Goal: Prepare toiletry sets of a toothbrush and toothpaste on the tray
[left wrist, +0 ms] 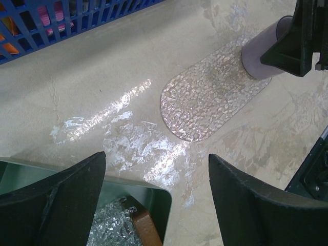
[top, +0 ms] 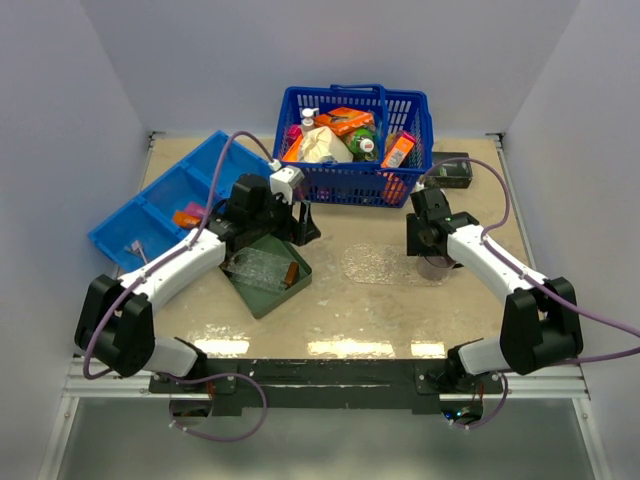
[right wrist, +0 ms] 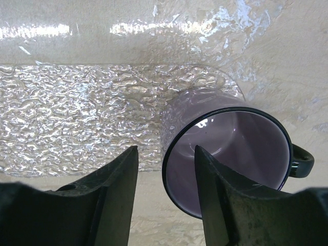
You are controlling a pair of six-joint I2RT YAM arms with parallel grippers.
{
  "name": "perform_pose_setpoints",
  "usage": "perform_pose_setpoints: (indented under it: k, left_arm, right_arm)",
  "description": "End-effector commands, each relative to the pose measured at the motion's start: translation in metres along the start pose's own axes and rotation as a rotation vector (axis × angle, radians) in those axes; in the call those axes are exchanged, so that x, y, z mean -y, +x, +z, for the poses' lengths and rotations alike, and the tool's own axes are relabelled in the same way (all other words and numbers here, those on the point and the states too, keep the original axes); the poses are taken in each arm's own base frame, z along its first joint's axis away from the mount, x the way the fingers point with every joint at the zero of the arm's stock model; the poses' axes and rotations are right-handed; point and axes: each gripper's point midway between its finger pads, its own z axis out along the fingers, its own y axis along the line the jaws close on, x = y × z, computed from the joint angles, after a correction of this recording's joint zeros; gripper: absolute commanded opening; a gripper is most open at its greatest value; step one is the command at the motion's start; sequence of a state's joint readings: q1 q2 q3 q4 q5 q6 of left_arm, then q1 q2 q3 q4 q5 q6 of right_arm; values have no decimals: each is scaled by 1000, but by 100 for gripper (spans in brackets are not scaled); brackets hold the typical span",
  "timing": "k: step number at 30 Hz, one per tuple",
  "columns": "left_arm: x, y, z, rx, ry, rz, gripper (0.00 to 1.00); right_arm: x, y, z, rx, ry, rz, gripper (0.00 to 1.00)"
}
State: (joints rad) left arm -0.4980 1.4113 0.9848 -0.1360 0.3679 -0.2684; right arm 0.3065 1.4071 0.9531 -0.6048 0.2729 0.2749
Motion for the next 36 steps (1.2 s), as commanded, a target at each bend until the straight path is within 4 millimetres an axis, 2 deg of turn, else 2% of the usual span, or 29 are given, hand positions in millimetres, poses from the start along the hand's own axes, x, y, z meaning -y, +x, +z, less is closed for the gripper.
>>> perform_pose_setpoints:
  k: [1,5,12,16,21,23,24,25,26,28,29,30,33,34,36]
  left_arm:
    - [1,-20,-10,74,-9,48,85]
    - [-1,-25,-14,96,-33,65,85]
    - [-8,-35,-24,129,-74,106,88]
    - [-13,-43,-33,168,-108,129,91]
    - [-19,-48,-45,202,-132,144,95]
    - [-31,-55,-57,241,-131,123,95]
    - [-30,-55,-61,252,-87,93,95]
    - [-47,-63,-76,300,-119,62,95]
    - [-55,-56,-78,300,-134,35,95]
    - [-73,-57,-89,320,-209,36,95]
    - [-80,-50,-91,286,-252,32,95]
    - [-94,-47,-96,272,-337,55,94]
    - [-119,-30,-113,211,-502,69,92]
    - [-121,-28,-119,211,-531,71,91]
    - [-127,-14,-123,175,-569,77,89]
  right_arm:
    - [1,-22,-12,76,-5,21,52]
    - [2,-27,-18,92,-7,27,62]
    - [10,-41,-42,147,7,42,67]
    - [11,-56,-64,213,-17,65,68]
    - [5,-80,-105,347,-110,126,68]
    - [-4,-89,-124,399,-182,138,67]
    - [-10,-92,-130,412,-210,142,67]
    - [-14,-94,-136,423,-237,147,67]
    - [-24,-98,-144,439,-281,165,65]
    - [-48,-97,-153,448,-350,152,64]
    - [-58,-101,-156,470,-372,174,64]
    - [-81,-95,-157,453,-413,138,64]
    - [-121,-89,-154,433,-497,120,63]
    - [-131,-86,-143,407,-494,109,62]
    - [-147,-87,-139,398,-520,97,62]
